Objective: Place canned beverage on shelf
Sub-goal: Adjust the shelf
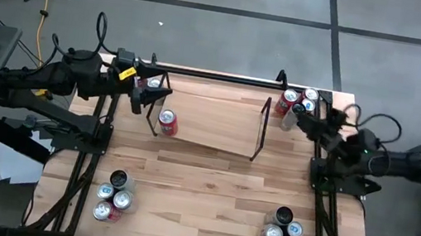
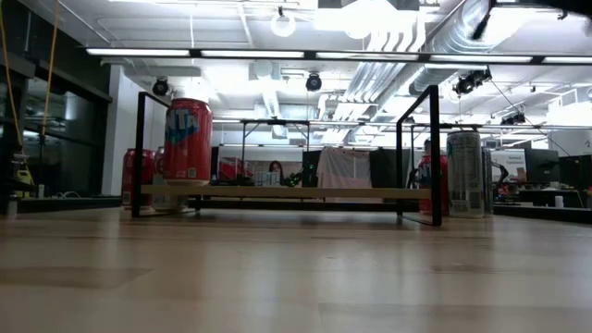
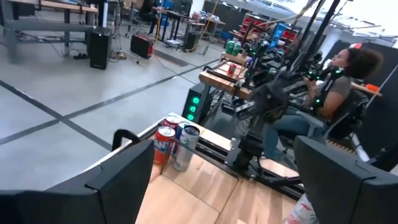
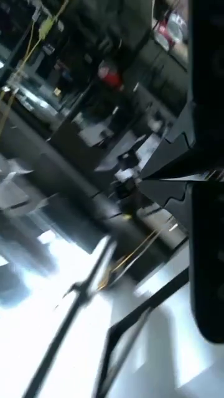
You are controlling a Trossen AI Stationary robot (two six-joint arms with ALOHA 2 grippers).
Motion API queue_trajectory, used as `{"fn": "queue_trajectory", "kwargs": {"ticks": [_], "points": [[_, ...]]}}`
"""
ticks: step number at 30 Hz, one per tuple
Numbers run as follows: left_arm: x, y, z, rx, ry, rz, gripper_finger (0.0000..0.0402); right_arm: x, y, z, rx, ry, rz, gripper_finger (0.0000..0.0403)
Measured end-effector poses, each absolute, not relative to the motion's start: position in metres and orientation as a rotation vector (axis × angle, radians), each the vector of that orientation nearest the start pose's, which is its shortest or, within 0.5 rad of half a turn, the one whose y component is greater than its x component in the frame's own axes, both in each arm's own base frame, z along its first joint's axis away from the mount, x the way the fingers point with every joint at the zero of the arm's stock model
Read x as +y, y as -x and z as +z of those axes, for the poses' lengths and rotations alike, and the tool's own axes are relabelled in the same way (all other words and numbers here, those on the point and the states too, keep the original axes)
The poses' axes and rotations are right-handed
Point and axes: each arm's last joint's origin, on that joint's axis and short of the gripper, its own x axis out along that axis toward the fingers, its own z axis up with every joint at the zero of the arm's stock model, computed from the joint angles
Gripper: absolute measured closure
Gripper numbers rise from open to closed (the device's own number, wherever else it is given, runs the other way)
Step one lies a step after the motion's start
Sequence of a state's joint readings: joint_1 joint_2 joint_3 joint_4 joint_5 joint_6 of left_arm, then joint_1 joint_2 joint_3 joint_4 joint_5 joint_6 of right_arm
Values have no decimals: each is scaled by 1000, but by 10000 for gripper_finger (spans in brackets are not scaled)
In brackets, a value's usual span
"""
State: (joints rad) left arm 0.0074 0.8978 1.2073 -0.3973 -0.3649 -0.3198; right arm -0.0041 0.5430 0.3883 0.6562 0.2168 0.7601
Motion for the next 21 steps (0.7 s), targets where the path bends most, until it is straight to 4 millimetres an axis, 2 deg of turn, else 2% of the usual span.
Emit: {"fn": "queue_trajectory", "kwargs": {"ticks": [4, 6, 9, 12, 15, 18, 21], "points": [[12, -165, 433, 27, 291, 392, 64, -4, -180, 340, -326, -590, -110, 402], [12, -165, 433, 27, 291, 392, 64, -7, -202, 349, -105, -548, -175, 402], [12, -163, 434, 25, 291, 391, 64, -15, -221, 357, 299, -535, -297, 402], [12, -163, 434, 24, 277, 391, 64, -22, -235, 359, 636, -484, -403, 402], [12, -163, 434, 31, 251, 391, 64, -28, -249, 359, 855, -429, -454, 402], [12, -163, 434, 30, 249, 390, 64, -32, -266, 350, 1014, -415, -462, 402], [12, -163, 434, 30, 249, 391, 64, -32, -284, 341, 1091, -392, -385, 402]]}}
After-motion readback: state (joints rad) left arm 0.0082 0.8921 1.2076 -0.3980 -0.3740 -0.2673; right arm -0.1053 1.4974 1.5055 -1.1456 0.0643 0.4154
